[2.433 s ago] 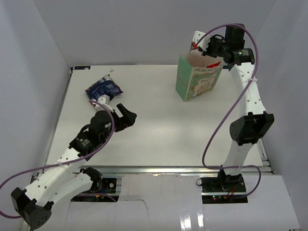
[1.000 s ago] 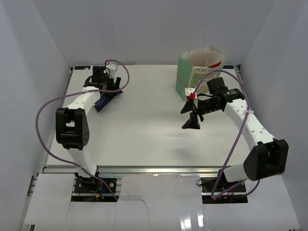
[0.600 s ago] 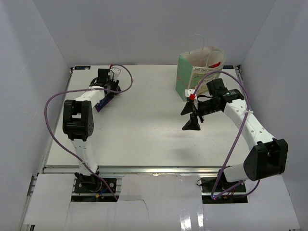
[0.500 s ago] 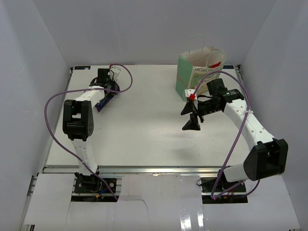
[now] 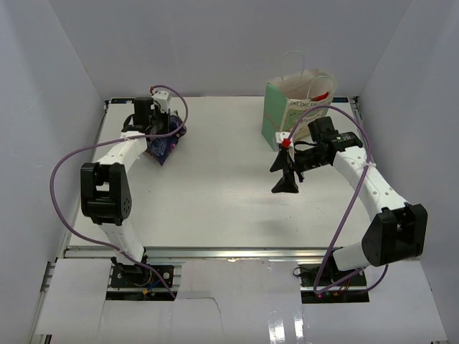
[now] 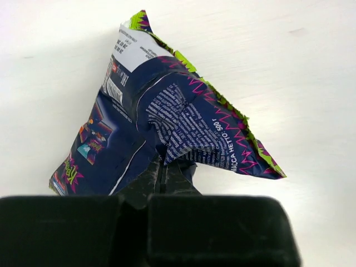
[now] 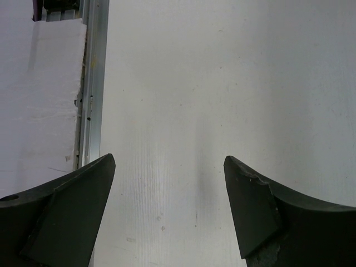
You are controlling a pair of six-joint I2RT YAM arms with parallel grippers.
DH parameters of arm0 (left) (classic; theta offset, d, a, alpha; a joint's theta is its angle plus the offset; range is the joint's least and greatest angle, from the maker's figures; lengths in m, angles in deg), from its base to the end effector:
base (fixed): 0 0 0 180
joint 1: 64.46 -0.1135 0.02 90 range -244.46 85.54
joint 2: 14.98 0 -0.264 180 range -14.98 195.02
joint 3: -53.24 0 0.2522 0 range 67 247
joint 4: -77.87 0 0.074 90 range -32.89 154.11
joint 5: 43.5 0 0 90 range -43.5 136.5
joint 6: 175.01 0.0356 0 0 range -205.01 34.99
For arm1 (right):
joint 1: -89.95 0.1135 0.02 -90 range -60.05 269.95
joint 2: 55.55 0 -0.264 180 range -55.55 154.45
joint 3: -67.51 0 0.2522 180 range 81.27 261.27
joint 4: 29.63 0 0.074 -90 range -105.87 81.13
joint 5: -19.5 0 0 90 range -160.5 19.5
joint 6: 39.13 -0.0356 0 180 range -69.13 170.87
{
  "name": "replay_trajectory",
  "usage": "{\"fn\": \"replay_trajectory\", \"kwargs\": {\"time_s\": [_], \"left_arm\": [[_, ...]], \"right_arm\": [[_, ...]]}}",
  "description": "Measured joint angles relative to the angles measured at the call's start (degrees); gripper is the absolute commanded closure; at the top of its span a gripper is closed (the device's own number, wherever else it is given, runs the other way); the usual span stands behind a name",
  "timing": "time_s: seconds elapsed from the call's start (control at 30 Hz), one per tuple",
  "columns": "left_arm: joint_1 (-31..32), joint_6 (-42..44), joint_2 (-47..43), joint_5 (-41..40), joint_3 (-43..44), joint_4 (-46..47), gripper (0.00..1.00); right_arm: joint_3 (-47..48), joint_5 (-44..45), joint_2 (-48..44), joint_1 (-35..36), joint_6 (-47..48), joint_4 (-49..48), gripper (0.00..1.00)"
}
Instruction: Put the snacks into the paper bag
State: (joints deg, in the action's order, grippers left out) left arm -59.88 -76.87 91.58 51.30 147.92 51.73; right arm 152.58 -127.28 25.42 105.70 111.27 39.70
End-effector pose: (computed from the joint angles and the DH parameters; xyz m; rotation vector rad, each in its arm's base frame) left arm 0.4267 -0.0372 0.2472 0.2926 2.2130 -0.0597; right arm 0.2511 0.1018 0.3074 -1.5798 1.5885 0.9267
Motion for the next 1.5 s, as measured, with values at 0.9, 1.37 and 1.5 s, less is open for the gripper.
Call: {"fn": "replay_trajectory", "kwargs": {"time_s": [0.9,1.37,1.5], "left_arm": [[4.48,-34.29,-21.31,56.13,-32.09,23.65,1.0],[5.09,-34.86,-25.18,57.22,-36.33,23.89,1.0],[5.2,-35.04,-25.57,57.31,-36.33,24.02,1.0]], "right_arm": [[18.75,7.32,22.73,17.11,23.45,-23.06,0.06],[18.91,10.12,24.39,20.33,22.56,-17.62,0.0],[18.95,8.7,24.39,20.39,22.6,-13.31,0.01]]}}
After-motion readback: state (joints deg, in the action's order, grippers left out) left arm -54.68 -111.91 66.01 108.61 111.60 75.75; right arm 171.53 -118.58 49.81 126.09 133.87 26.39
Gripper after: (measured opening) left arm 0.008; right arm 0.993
